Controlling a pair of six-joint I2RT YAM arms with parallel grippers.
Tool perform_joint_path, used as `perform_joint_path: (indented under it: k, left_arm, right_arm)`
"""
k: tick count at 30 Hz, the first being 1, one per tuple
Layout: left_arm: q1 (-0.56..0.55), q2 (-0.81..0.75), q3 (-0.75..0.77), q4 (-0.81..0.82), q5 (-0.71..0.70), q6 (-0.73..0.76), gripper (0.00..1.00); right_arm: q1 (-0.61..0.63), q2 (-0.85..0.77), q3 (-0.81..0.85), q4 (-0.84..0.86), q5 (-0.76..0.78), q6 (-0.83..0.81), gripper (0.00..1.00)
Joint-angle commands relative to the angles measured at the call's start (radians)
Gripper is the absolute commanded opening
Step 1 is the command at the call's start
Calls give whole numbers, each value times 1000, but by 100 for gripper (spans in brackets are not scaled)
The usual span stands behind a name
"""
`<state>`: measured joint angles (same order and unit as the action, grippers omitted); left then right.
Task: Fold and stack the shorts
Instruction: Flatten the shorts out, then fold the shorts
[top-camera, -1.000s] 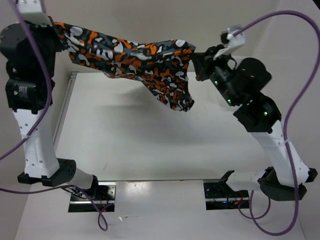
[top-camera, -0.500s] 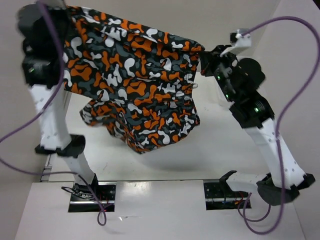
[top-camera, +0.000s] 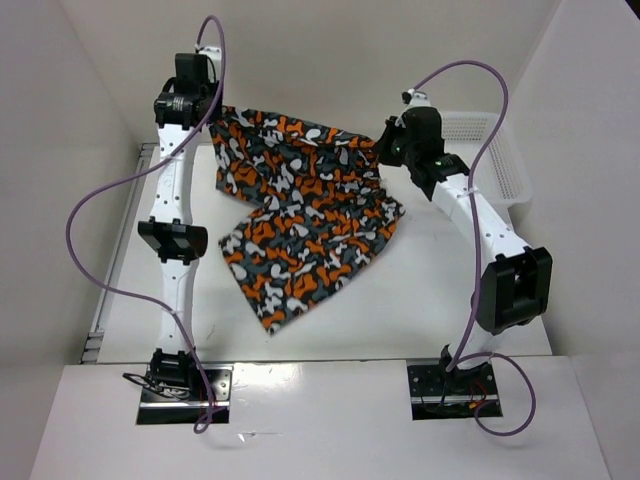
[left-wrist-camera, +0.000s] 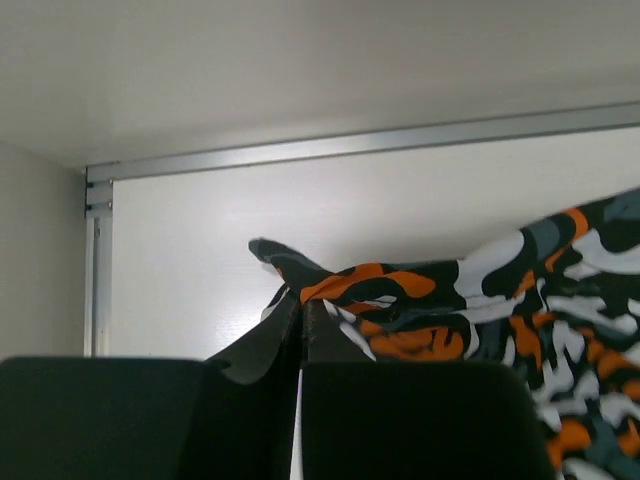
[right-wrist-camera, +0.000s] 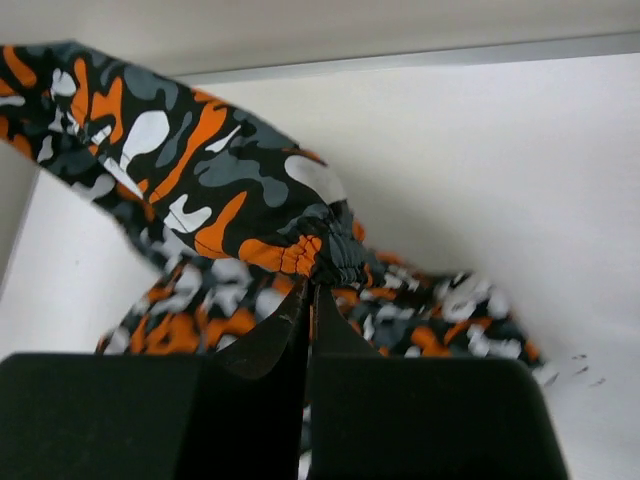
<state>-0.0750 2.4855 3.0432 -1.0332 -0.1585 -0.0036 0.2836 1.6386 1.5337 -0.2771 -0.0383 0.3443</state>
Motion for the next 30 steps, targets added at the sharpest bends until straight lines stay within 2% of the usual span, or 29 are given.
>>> perform_joint_path:
  k: [1, 4, 7, 8, 9, 10, 13, 14, 17, 18, 19, 22, 30]
  left_arm:
    - [4, -85, 94, -4, 28, 4, 0]
    - [4, -85, 94, -103, 79, 4, 0]
    - [-5, -100, 83, -269, 114, 4, 0]
    - [-5, -126, -35, -269, 96, 4, 0]
    - [-5, -160, -37, -269, 105, 4, 0]
    - [-5, -236, -193, -269, 120, 4, 0]
    - [-15, -380, -432, -257, 131, 4, 0]
    - [-16, -423, -628, -243, 131, 4, 0]
    - [-86, -632, -999, -113, 85, 4, 0]
    - [-115, -683, -1225, -87, 39, 4, 0]
    - [-178, -756, -1312, -70, 22, 4, 0]
    - [-261, -803, -1478, -99, 49, 4, 0]
    - [-350, -794, -1664, -33, 71, 4, 1]
  right_arm:
    - [-35, -26, -16, 116, -54, 22, 0]
    - [-58, -37, -78, 125, -63, 22, 0]
    - [-81, -37, -118, 113, -78, 22, 0]
    - [-96, -37, -141, 113, -93, 22, 0]
    - [-110, -37, -156, 113, -106, 34, 0]
    - [-124, -37, -170, 104, -106, 35, 0]
    - [-202, -57, -225, 93, -126, 65, 0]
    - [-234, -57, -236, 93, -126, 65, 0]
    - [-259, -57, -257, 66, -135, 65, 0]
    - [-259, -46, -268, 47, -135, 53, 0]
    - [-259, -46, -268, 47, -135, 53, 0]
    - [-268, -13, -291, 24, -144, 44, 0]
    - [-268, 36, -313, -4, -45, 35, 0]
